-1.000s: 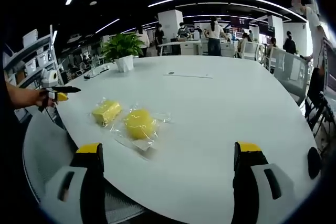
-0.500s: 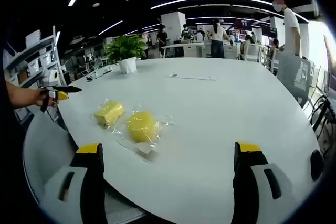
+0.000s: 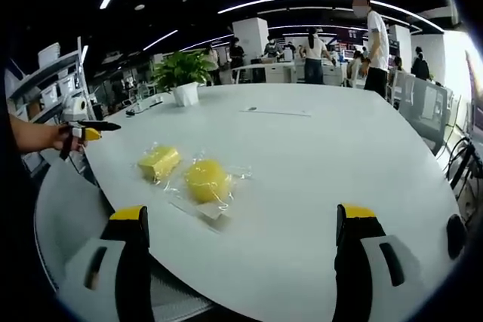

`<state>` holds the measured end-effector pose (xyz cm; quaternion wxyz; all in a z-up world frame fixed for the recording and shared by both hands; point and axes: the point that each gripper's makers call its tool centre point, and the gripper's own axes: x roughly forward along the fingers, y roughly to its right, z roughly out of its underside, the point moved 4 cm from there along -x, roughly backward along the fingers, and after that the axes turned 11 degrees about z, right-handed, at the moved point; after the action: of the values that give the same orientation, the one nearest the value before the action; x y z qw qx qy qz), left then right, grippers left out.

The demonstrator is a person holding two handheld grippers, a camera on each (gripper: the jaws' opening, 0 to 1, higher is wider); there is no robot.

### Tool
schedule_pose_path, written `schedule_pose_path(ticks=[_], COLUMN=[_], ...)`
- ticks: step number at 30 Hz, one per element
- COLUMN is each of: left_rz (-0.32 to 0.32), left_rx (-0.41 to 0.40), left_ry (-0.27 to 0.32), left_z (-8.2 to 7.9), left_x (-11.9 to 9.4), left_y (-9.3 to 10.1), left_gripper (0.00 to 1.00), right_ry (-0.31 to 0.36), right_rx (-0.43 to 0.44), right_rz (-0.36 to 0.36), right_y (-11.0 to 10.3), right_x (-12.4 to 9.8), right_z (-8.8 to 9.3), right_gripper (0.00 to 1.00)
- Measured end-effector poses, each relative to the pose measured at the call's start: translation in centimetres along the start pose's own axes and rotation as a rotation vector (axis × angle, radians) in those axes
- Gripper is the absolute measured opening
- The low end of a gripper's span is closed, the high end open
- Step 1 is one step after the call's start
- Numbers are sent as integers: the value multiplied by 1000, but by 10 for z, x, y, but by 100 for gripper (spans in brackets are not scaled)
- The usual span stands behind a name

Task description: Compare the silicone blocks by pressing each to a similar depth, holding the contact briefly, and releasing to observe deformation and rebound differences across the visible hardness samples.

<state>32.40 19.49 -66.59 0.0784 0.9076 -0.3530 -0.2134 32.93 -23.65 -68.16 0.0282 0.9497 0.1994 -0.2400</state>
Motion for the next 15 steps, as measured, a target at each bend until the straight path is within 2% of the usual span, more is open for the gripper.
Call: schedule_pose_path(ticks=[4, 6, 7, 8, 15], left_rz=[6, -19, -11, -10, 15], left_rx=[-27, -62, -115, -136, -217], left_ry=[-6, -8, -13, -15, -45], left_z=[-2, -3, -2, -2, -8], left_x=[4, 4, 5, 6, 16], left_y=[0, -4, -2, -3, 3], left_gripper=[100, 100, 100, 100, 100], right_ry=[1, -2, -2, -1, 5], right_rx=[-9, -15, -16, -17, -16], right_rz=[-6, -8, -9, -9, -15], right_y=[-2, -2, -2, -3, -4], right_x=[1, 2, 2, 1, 1], right_z=[0, 1, 0, 0, -1], right_gripper=[96, 97, 97, 96, 96])
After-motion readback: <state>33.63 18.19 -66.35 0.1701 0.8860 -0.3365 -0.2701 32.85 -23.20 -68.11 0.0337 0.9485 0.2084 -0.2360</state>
